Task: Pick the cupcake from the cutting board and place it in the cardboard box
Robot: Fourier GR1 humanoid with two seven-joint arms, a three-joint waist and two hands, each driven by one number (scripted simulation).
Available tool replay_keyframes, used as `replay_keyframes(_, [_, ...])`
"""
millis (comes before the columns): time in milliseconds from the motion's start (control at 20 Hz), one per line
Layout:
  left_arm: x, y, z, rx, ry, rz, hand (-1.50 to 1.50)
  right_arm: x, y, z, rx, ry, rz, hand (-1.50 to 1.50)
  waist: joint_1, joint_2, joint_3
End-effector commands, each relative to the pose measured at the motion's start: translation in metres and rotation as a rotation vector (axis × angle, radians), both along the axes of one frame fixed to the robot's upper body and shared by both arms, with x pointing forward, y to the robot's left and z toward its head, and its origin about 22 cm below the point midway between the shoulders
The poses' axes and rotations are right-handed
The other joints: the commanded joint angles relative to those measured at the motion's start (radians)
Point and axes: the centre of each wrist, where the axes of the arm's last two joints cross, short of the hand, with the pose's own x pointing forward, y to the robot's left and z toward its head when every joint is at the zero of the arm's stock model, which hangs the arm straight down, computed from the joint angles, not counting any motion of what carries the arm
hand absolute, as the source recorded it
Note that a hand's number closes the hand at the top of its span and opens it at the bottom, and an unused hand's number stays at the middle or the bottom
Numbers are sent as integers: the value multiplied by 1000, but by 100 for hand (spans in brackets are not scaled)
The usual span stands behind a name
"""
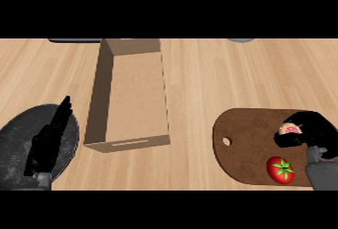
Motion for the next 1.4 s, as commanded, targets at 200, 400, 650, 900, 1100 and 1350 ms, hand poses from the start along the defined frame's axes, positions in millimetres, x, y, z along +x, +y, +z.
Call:
replay_keyframes(200, [5, -3, 6, 1, -7, -7, 0, -36, 133, -1, -118, -68, 134, 150, 3, -5, -2])
replay_keyframes(400, [4, 15, 0, 29, -2, 16, 0, -75, 201, 3, -181, -105, 185, 150, -7, -7, -4])
replay_keyframes(650, [4, 18, 0, -6, 2, -4, 0, -103, 239, 10, -297, -145, 164, 150, -9, -6, -2])
replay_keyframes(900, [9, -3, 2, 0, -5, 11, 0, -110, 245, 54, -263, -270, 184, 150, -2, -2, -1])
replay_keyframes(1100, [6, 7, 1, 2, -12, -5, 0, -116, 248, 92, -127, -574, 281, 150, 5, -3, -1])
replay_keyframes(1350, [7, -18, -2, -1, -1, -25, 0, -116, 269, 118, -51, -716, 381, 150, 23, -1, -1])
